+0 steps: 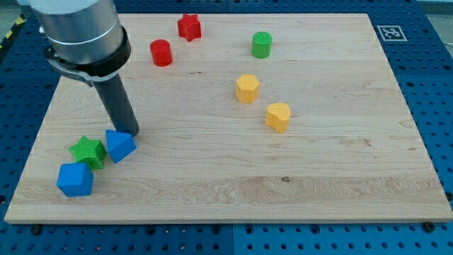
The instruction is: Move the blue triangle to the bottom right of the green star
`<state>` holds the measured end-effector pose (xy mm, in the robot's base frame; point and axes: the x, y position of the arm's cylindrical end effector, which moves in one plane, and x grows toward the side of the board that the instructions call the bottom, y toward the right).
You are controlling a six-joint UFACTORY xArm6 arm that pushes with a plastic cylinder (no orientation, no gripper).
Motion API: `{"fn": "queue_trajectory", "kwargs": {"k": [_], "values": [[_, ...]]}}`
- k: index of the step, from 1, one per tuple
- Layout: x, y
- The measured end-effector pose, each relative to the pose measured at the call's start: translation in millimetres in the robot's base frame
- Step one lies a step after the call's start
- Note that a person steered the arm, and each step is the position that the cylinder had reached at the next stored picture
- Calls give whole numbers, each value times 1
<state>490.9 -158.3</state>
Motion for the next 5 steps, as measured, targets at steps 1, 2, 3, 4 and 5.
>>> {"fn": "queue_trajectory", "kwargs": {"k": [1, 2, 3, 4, 5], "values": [[9, 0], [25, -3], [40, -10], [45, -13], [37, -8]]}}
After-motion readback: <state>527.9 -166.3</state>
